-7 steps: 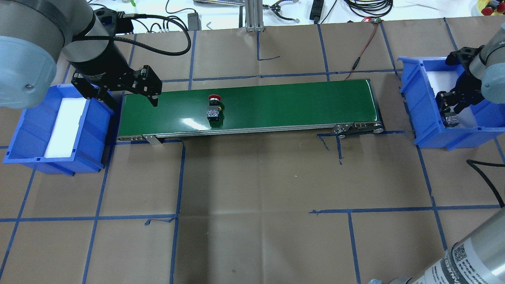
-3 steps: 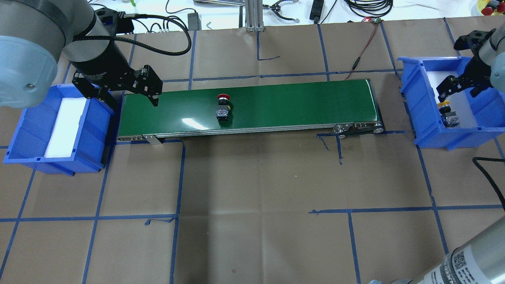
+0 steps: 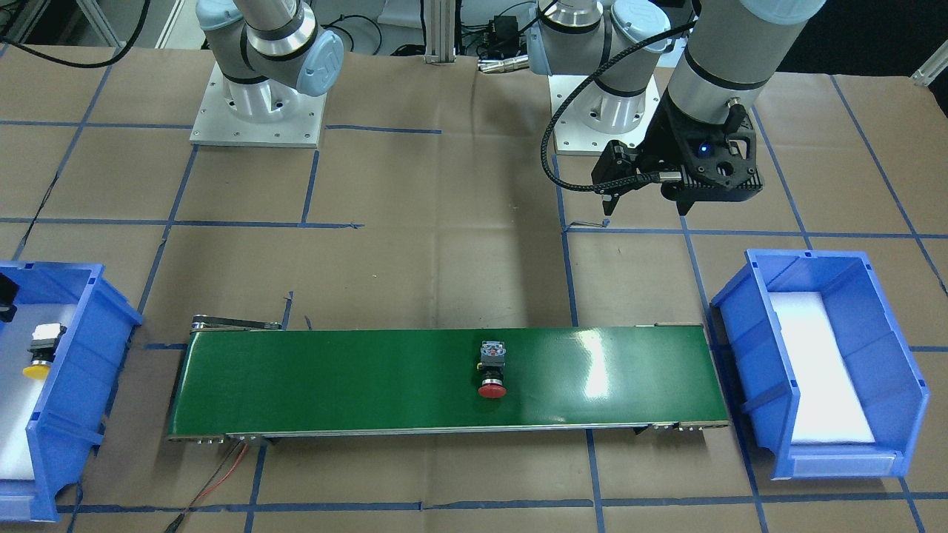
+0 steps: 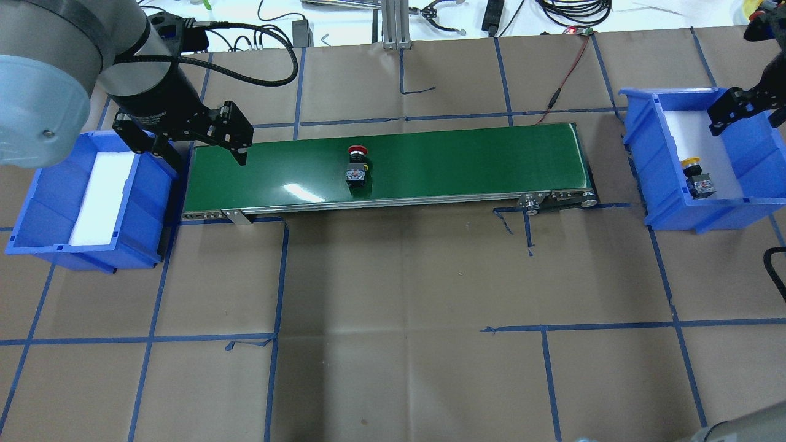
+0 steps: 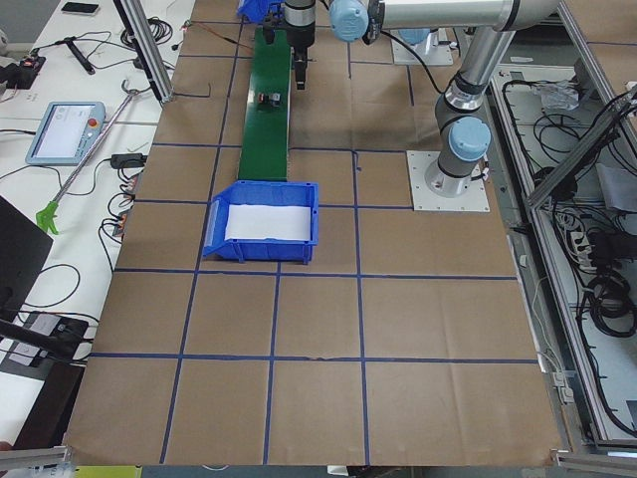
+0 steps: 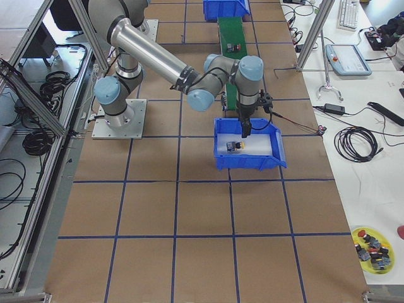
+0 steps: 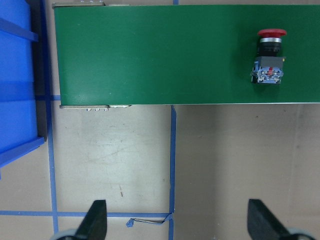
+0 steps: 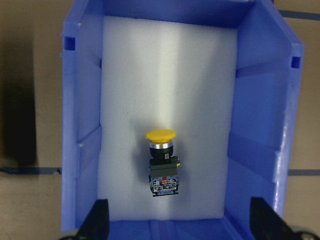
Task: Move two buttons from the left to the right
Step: 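Move the right gripper back over the belt above the red button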
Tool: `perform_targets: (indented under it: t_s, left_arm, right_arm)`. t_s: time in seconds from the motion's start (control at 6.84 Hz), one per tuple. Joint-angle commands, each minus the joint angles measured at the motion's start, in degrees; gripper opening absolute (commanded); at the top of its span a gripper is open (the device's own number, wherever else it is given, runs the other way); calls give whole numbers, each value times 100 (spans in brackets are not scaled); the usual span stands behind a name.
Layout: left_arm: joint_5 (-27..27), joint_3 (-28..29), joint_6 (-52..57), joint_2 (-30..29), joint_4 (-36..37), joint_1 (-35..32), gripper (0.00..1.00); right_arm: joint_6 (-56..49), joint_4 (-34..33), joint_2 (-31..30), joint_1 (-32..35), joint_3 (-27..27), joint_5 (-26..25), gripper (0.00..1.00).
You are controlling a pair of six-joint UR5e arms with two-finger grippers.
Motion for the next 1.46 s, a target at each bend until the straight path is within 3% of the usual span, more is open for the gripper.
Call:
perform_targets:
  t_s: [0.0,0.29,0.73,1.32]
  left_arm:
    - [0,-5,0,0,1,0,100]
    - [0,4,0,0,1,0,100]
    - [0,4,9,17,-8,0,100]
    - [9,-5,18,17,-8,0,100]
  right_arm:
    - [1130,731,-329,627,-346,19,100]
    - [2159,935,-329,1796,-820,19,100]
    - [3480,1042,-338,3055,-901,-42,100]
    - [3491,1033,-268,3225,-822,-51,100]
